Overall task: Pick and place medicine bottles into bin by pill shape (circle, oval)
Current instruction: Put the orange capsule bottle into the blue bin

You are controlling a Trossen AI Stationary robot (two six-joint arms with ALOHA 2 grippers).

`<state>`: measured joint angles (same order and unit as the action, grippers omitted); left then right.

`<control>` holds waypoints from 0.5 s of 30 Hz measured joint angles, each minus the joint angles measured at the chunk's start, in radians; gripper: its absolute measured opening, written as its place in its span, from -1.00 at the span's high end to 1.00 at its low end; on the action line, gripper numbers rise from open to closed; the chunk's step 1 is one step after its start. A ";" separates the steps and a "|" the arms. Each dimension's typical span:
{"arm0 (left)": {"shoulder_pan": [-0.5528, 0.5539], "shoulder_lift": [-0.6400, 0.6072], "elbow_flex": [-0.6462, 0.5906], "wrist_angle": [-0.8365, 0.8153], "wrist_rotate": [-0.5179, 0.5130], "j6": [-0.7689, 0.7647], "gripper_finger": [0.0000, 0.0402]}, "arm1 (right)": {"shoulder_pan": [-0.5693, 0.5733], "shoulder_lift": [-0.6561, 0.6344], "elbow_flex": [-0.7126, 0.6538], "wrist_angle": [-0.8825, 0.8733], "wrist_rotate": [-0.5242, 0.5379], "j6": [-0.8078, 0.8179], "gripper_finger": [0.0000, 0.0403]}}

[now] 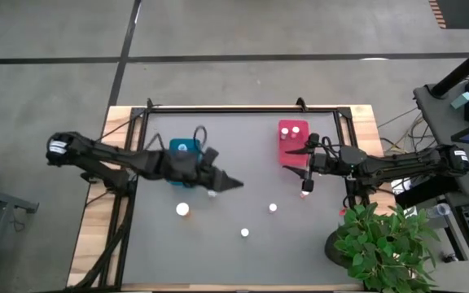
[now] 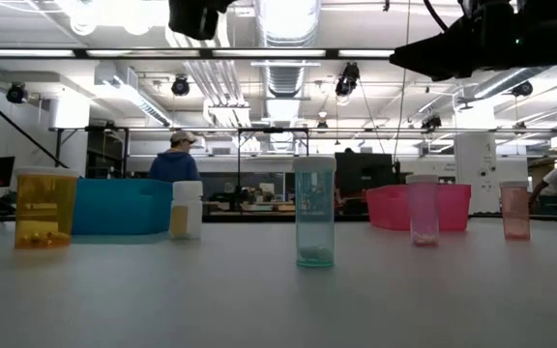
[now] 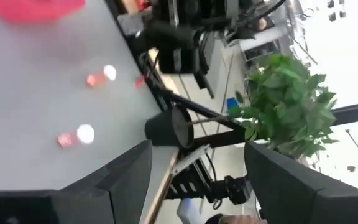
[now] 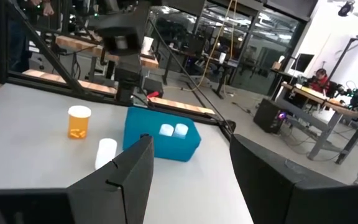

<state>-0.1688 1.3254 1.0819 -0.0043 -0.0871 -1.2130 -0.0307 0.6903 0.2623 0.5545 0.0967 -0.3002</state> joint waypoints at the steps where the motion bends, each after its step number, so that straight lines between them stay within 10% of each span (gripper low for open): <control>1: -0.028 0.015 0.005 -0.002 -0.029 -0.031 -0.18 | 0.000 0.000 0.001 -0.001 0.000 0.004 0.00; 9: -0.158 0.139 0.084 -0.065 0.103 -0.143 -0.18 | 0.000 -0.001 0.001 0.001 0.000 0.014 0.00; 15: -0.185 0.173 0.163 -0.514 0.287 -0.216 -0.18 | 0.000 -0.001 0.002 0.001 0.000 0.021 0.00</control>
<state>-0.3537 1.4986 1.2449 -0.5184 0.1999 -1.4287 -0.0303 0.6891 0.2642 0.5556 0.0967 -0.2794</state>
